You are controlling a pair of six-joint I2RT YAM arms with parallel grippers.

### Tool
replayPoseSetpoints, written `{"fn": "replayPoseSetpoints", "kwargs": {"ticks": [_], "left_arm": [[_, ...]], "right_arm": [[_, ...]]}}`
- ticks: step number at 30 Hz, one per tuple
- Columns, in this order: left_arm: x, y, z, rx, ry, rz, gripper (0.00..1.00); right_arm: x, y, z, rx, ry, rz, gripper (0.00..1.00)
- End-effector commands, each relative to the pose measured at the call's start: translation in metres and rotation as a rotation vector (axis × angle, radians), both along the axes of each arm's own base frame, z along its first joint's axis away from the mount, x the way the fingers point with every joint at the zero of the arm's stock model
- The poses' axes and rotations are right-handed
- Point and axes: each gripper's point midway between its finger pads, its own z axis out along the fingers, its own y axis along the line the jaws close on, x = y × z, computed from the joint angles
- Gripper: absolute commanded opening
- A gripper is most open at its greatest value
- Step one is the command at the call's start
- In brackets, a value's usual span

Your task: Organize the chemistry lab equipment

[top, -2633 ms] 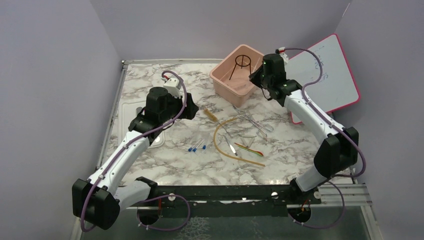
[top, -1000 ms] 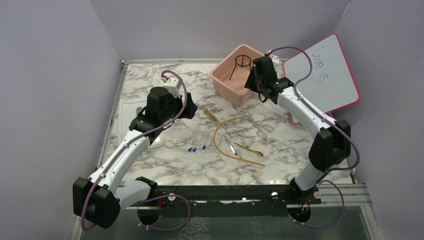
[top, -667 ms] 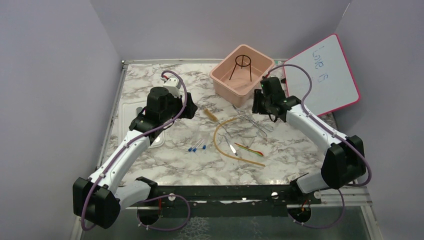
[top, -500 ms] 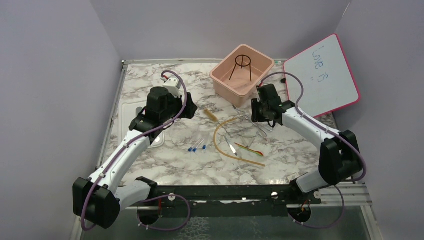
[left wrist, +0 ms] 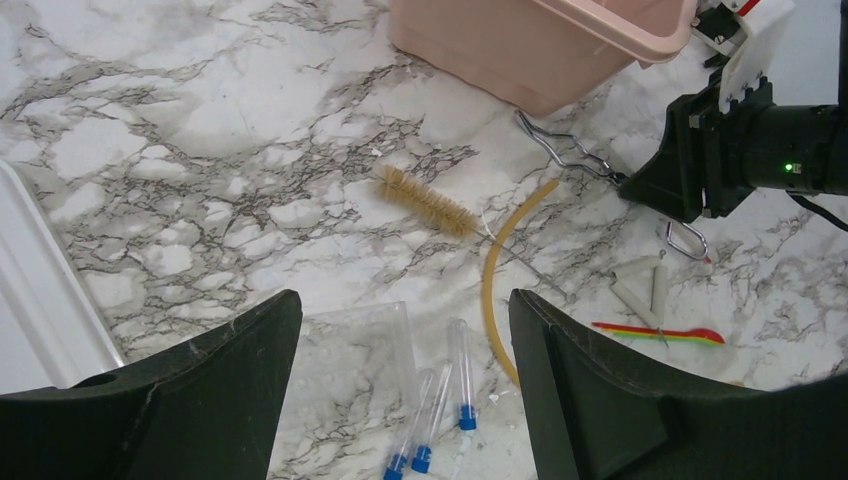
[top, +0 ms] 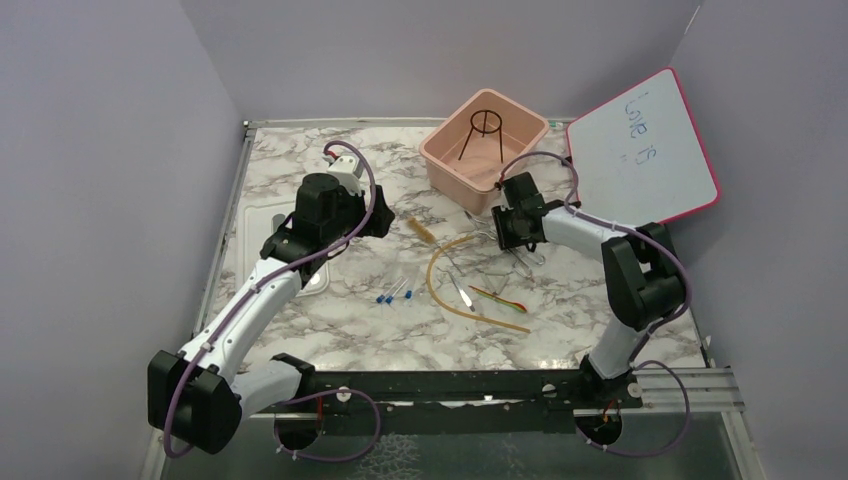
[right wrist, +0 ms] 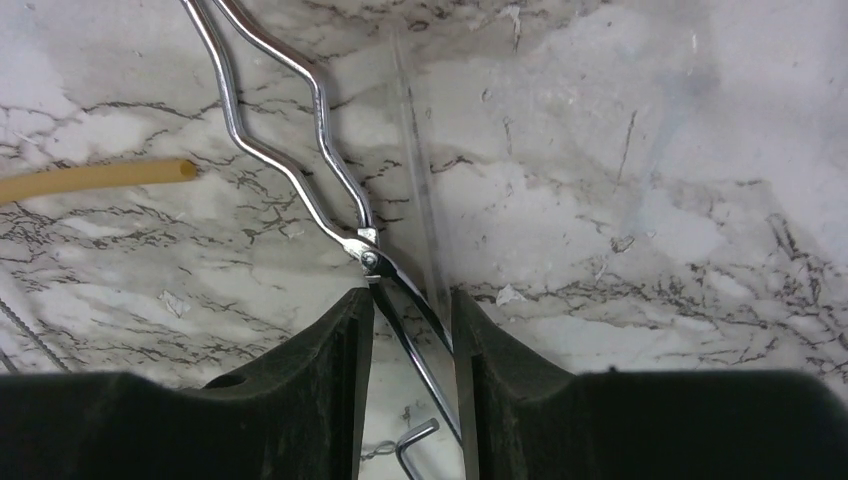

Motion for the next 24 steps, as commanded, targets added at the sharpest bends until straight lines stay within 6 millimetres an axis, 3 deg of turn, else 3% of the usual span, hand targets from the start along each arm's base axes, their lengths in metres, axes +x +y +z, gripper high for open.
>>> {"fn": "replayPoseSetpoints", "kwargs": {"ticks": [1,8,14,20,24], "left_arm": [[0.002,0.002,-0.004,0.017,0.001,0.008,0.79],[0.001,0.001,-0.005,0.014,0.005,0.004,0.79],[0.001,-0.001,-0.006,0.005,0.01,-0.005,0.79],[0.001,-0.002,-0.007,0.002,0.014,-0.007,0.79],[0.001,-0.003,-0.007,0.0,0.016,-0.011,0.78]], "right_arm": [[0.005,0.002,-0.003,-0.002,0.002,0.054,0.39],[-0.01,0.003,-0.013,0.005,0.087,0.084,0.33],[-0.028,0.011,-0.008,0.063,0.132,0.121,0.25],[-0.042,0.014,-0.005,0.105,0.163,0.109,0.27],[-0.04,0.006,-0.005,0.076,0.143,0.068,0.36]]}}
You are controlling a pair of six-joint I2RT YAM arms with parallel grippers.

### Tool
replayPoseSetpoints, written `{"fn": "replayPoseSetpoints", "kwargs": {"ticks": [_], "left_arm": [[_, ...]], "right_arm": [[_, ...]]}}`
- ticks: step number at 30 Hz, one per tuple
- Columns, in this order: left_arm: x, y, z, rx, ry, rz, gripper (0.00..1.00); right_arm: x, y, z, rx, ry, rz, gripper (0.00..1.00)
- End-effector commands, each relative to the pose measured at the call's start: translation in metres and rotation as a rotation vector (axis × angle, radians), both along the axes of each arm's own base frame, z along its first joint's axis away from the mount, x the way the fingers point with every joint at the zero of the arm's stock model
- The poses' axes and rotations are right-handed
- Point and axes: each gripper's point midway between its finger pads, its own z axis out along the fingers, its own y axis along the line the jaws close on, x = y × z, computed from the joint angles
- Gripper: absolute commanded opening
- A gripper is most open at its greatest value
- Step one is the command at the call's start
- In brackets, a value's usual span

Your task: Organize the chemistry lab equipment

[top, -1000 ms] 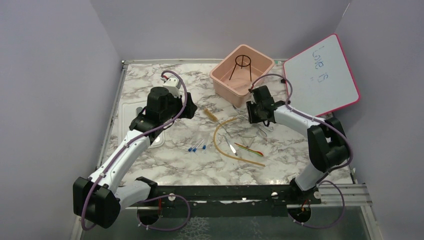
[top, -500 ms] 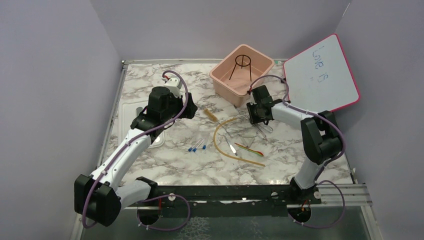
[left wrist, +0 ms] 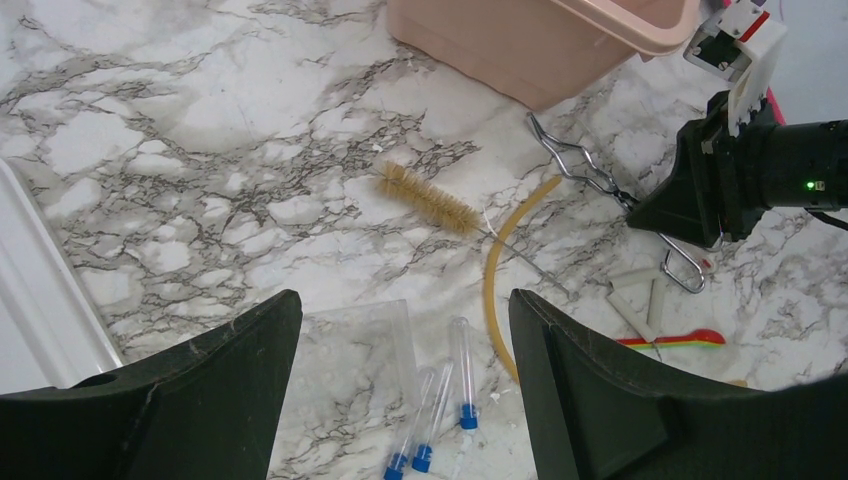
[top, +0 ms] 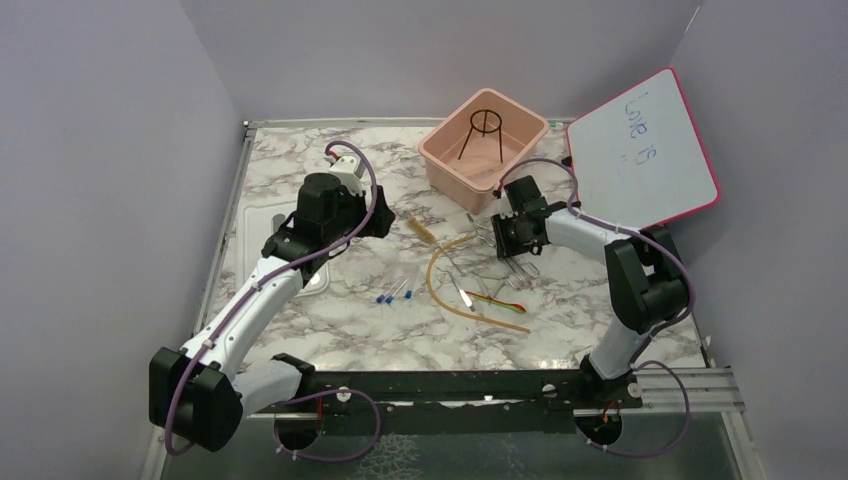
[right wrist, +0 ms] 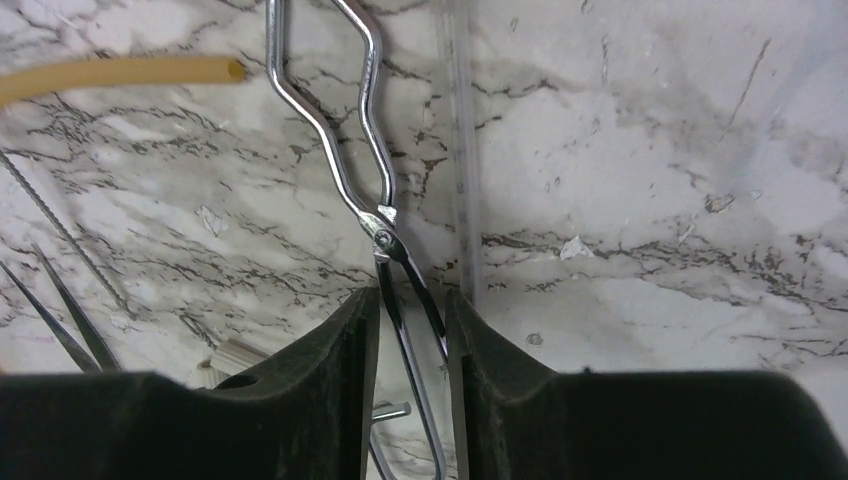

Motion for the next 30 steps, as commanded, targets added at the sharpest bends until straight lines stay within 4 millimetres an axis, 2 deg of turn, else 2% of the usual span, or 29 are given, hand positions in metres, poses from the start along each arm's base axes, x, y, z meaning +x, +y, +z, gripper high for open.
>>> {"fn": "replayPoseSetpoints", "kwargs": {"ticks": [1,5,8,11,14,18,21,27,30], "left_arm": [[0.0,-0.003,-0.003,-0.004,0.005,-0.011,0.79],[0.0,-0.002,-0.003,-0.004,0.004,-0.011,0.78],[0.0,-0.003,-0.003,-0.004,0.005,-0.011,0.79],[0.0,-0.003,-0.003,-0.004,0.006,-0.012,0.78],[0.0,-0.003,-0.004,-0.004,0.006,-0.012,0.79],[0.0,-0.003,-0.003,-0.005,0.006,-0.013,0.78],[0.0,-0.003,-0.003,-0.006,0.006,-0.014,0.79],[-0.001,-0.006,-0.004,-0.014,0.009,-0.025,0.78],[-0.002,-0.006,-0.004,-0.016,0.011,-0.027,0.79]], "right_arm": [[-0.016,-0.009,0.0,-0.025,0.042,-0.033,0.36],[-0.016,-0.009,0.004,-0.016,0.027,-0.044,0.22],[-0.021,-0.007,0.003,-0.004,0.039,-0.034,0.18],[-0.025,-0.008,-0.002,-0.01,0.061,-0.034,0.19],[-0.027,-0.009,-0.005,-0.011,0.072,-0.038,0.25],[-0.026,-0.003,-0.004,0.016,0.062,-0.016,0.26],[-0.027,-0.002,-0.01,0.021,0.072,-0.005,0.28],[-0.03,-0.012,-0.026,-0.052,0.086,-0.031,0.31],[-0.032,-0.013,-0.027,-0.08,0.078,-0.028,0.35]]}}
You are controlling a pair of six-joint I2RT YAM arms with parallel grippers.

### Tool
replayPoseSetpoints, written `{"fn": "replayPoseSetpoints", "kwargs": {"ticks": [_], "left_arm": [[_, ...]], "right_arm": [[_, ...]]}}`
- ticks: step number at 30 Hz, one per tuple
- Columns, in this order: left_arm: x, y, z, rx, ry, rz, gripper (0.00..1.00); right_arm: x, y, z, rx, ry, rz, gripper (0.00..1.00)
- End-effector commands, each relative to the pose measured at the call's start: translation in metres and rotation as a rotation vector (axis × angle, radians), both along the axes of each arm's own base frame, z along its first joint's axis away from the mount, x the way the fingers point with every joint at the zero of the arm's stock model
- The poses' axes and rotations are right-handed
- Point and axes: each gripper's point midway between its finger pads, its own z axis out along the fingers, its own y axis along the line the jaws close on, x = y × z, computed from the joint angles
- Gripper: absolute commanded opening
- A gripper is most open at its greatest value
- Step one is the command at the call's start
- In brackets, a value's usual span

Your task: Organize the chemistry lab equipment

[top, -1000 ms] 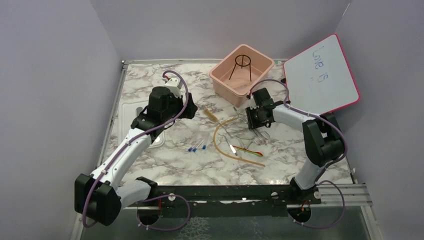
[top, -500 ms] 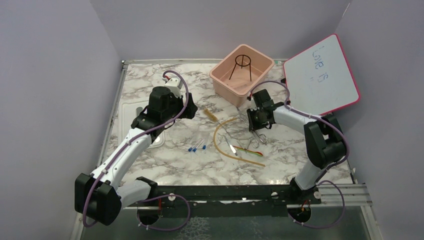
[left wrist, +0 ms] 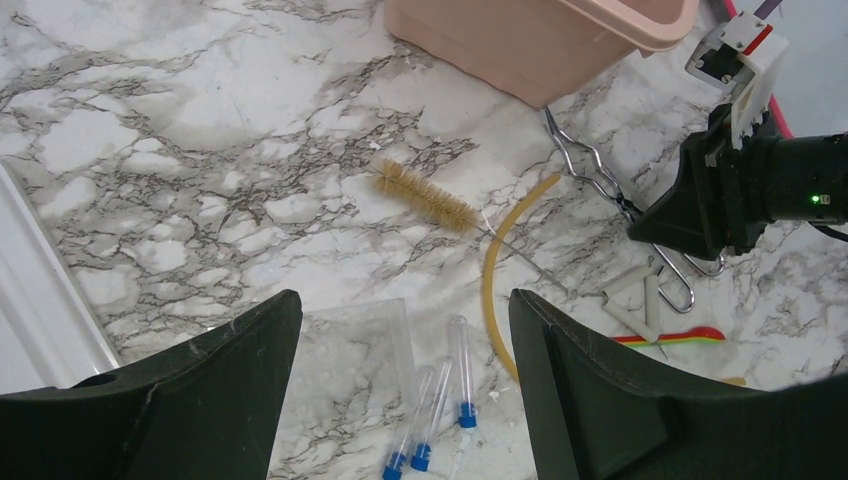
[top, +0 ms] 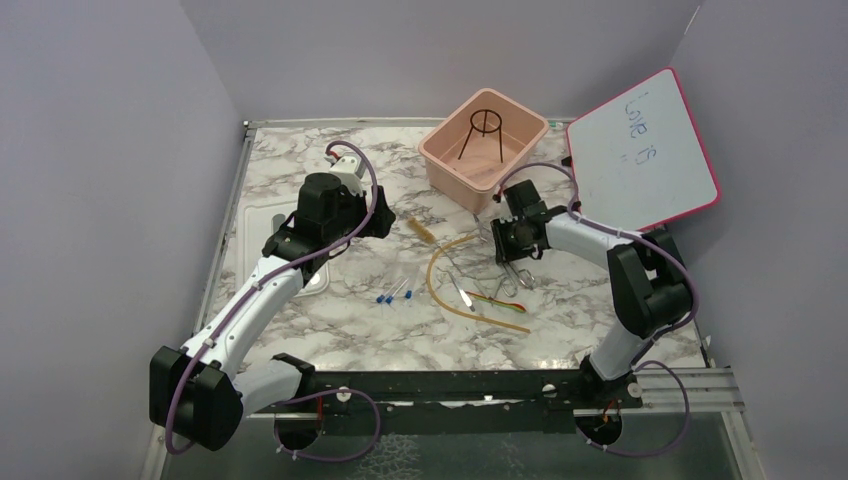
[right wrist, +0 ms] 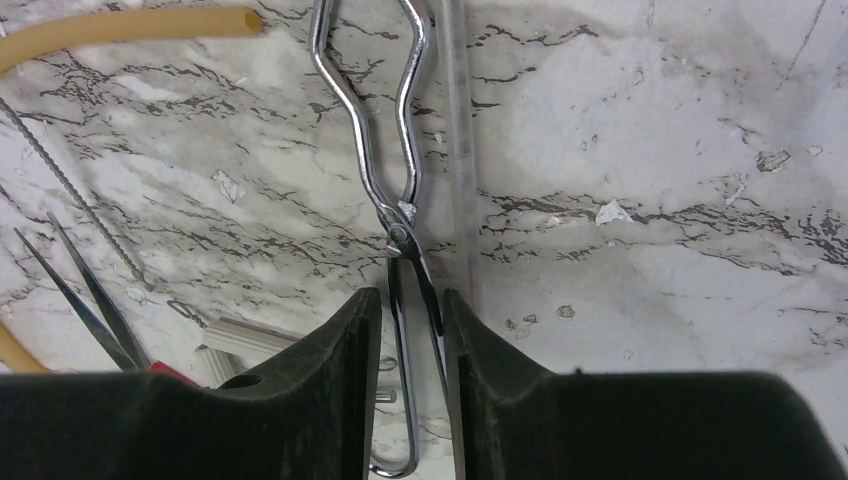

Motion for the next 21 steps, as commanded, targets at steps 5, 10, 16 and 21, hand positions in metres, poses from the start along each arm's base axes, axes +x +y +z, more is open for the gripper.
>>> {"fn": "replayPoseSetpoints", "kwargs": {"ticks": [5,10,16,21], "left_arm": [[-0.002,-0.006,-0.002,-0.018,0.005,-0.027,0.78],[-0.002,-0.006,-0.002,-0.021,0.006,-0.028,0.79],[-0.003,-0.01,-0.002,-0.034,0.008,-0.042,0.79],[-0.005,-0.021,0.0,-0.084,0.017,-0.086,0.78]], "right_arm": [[-0.018,-0.009,-0.026,-0.11,0.028,-0.002,0.42],[-0.018,-0.015,-0.023,-0.135,-0.003,-0.039,0.3],[-0.013,-0.013,-0.005,-0.117,-0.104,-0.05,0.2],[-0.008,0.001,0.028,-0.018,-0.218,-0.006,0.18]]}}
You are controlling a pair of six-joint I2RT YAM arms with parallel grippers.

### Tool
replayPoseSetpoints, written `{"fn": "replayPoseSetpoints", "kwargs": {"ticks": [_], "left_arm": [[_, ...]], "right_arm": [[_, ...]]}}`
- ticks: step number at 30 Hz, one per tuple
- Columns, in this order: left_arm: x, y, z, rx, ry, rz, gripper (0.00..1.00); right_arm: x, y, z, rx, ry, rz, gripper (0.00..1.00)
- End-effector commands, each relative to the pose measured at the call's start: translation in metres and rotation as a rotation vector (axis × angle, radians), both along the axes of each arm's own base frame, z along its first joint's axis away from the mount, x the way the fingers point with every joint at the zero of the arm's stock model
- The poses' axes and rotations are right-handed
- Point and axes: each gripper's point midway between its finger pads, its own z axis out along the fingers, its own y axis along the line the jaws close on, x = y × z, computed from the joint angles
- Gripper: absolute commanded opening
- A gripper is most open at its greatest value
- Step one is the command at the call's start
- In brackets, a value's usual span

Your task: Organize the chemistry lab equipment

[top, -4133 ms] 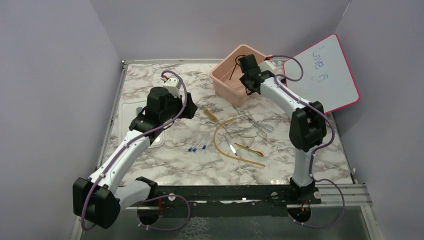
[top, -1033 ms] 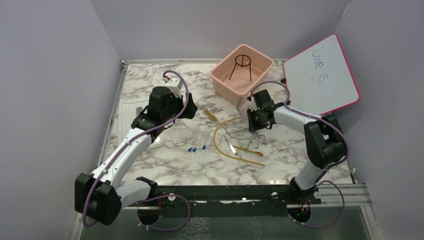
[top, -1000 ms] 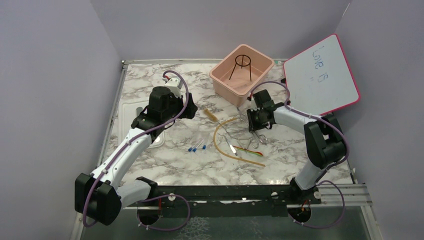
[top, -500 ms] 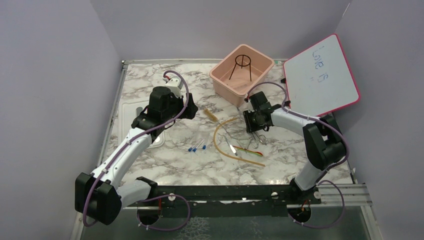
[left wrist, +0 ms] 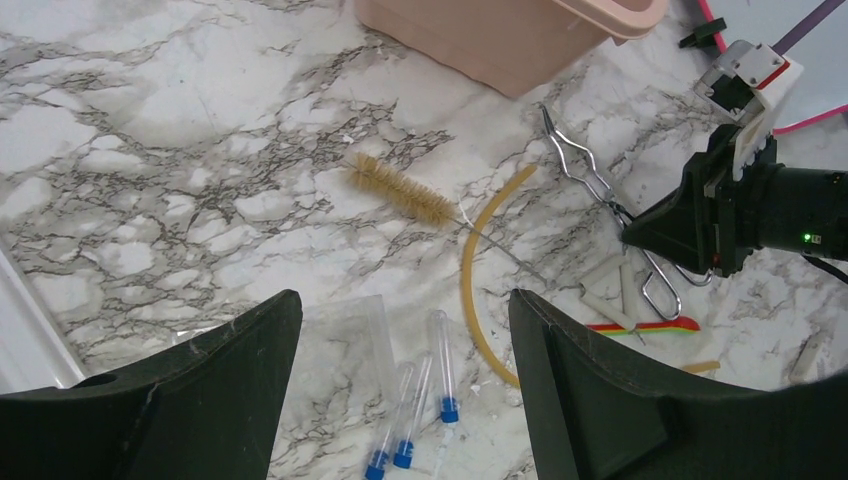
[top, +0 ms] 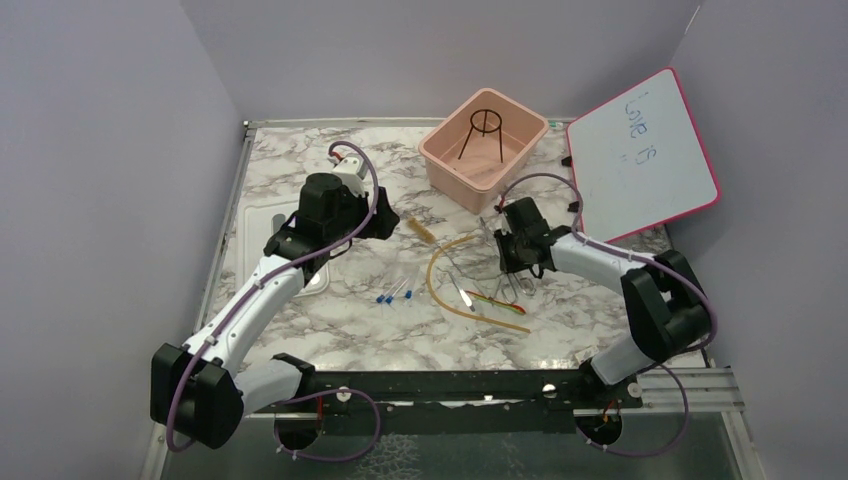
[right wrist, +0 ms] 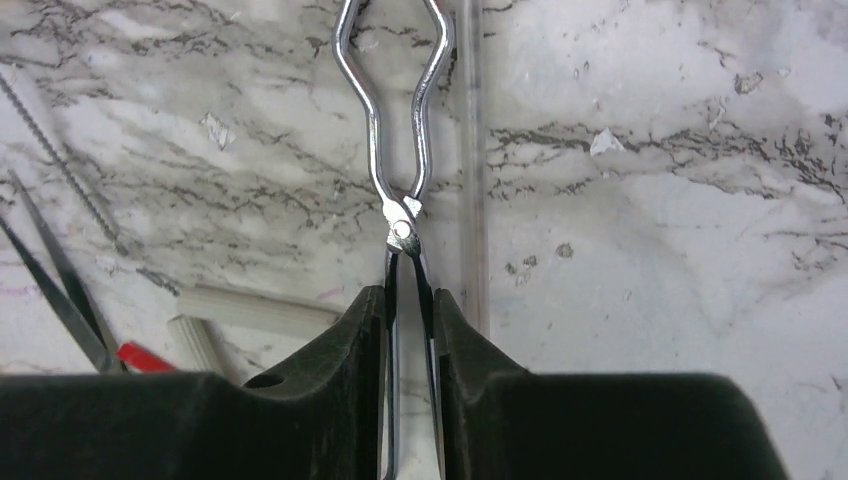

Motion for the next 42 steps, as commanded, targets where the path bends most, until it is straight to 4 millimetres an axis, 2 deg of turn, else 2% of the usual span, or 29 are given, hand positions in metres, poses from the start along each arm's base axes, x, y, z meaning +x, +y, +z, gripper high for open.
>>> {"fn": "replayPoseSetpoints", "kwargs": {"ticks": [1,8,12,17,26,32,37,42], "left_arm": [[-0.003,-0.018,0.003,-0.085,0.006,-0.067,0.79],[-0.006,-0.064,0.015,-0.35,0.107,-0.128,0.79],[-0.002,-0.094,0.021,-0.468,0.143,-0.14,0.79],[0.008,-0.123,0.009,-0.538,0.202,-0.11,0.82],[0.005,-0.178,-0.007,-0.572,0.274,-0.157,0.81],[0.003,-0.191,-0.013,-0.576,0.288,-0.17,0.64],[0.001,-0.192,-0.01,-0.577,0.28,-0.18,0.43],[-0.005,-0.195,0.001,-0.576,0.248,-0.234,0.16]], "right_arm": [[0.005,0.008,0.03,0.063,-0.113,0.026,0.18],[0.001,0.015,0.058,0.146,-0.177,0.043,0.18],[-0.008,0.031,0.071,0.242,-0.174,0.099,0.18],[-0.022,0.048,0.09,0.364,-0.184,0.157,0.17],[-0.045,0.072,0.12,0.568,-0.199,0.251,0.17],[-0.055,0.085,0.136,0.671,-0.199,0.296,0.17],[-0.058,0.09,0.143,0.709,-0.197,0.314,0.18],[-0.059,0.096,0.151,0.749,-0.204,0.34,0.18]]}}
